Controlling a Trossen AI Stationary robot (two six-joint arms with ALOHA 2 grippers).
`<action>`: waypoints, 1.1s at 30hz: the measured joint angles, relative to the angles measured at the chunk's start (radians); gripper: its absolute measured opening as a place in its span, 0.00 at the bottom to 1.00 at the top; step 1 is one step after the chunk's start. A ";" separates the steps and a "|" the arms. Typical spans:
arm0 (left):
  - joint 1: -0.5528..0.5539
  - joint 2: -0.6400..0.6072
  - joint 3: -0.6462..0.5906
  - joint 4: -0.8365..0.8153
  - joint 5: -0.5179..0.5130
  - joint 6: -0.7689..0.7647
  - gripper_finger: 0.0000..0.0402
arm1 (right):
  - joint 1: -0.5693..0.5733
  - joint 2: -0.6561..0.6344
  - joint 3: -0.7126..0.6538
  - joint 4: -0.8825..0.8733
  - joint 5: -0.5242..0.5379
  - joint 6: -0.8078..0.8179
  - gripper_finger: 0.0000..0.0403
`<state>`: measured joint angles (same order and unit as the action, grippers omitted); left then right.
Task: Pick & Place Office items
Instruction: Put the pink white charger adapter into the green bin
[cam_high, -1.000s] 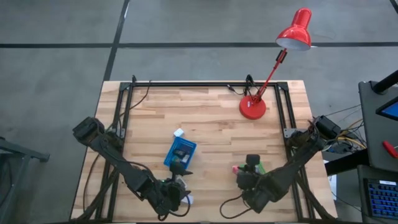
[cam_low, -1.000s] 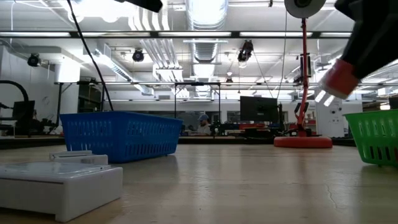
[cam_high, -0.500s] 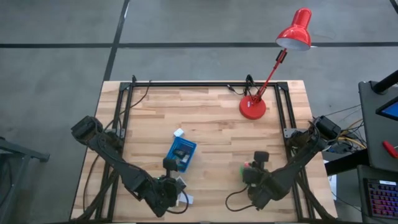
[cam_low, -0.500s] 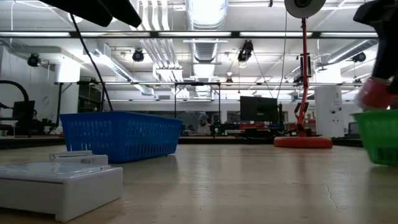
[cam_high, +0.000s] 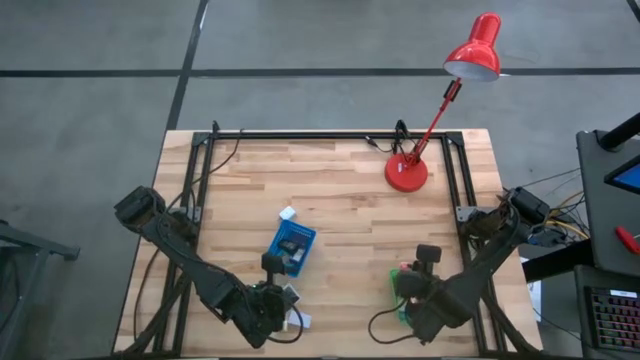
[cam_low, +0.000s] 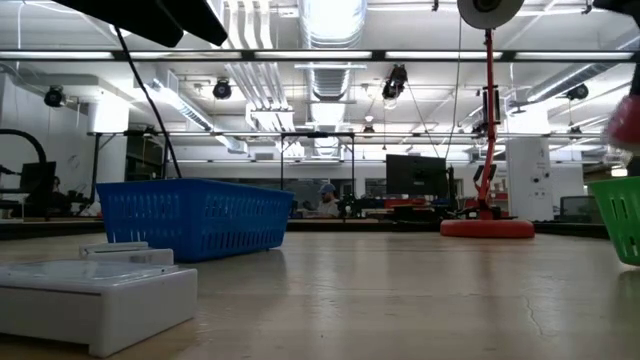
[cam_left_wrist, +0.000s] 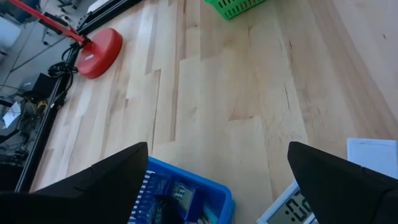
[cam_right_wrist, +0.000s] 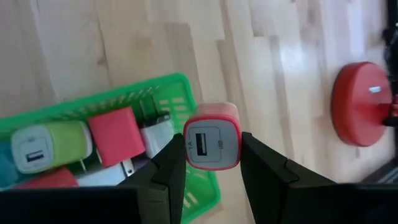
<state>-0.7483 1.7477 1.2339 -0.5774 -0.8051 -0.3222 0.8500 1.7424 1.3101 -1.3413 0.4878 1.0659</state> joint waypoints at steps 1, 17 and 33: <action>0.000 0.000 0.000 0.000 0.000 0.000 0.97 | 0.001 0.000 0.013 -0.004 0.004 0.001 0.29; 0.000 0.000 0.000 -0.081 0.045 -0.084 0.97 | 0.008 0.001 -0.023 0.071 -0.225 0.010 0.29; -0.006 0.000 0.000 -0.090 0.303 -0.115 0.97 | 0.012 0.005 -0.067 0.177 -0.264 0.001 0.29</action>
<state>-0.7543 1.7481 1.2335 -0.6675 -0.5018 -0.4376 0.8617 1.7470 1.2433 -1.1639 0.2234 1.0666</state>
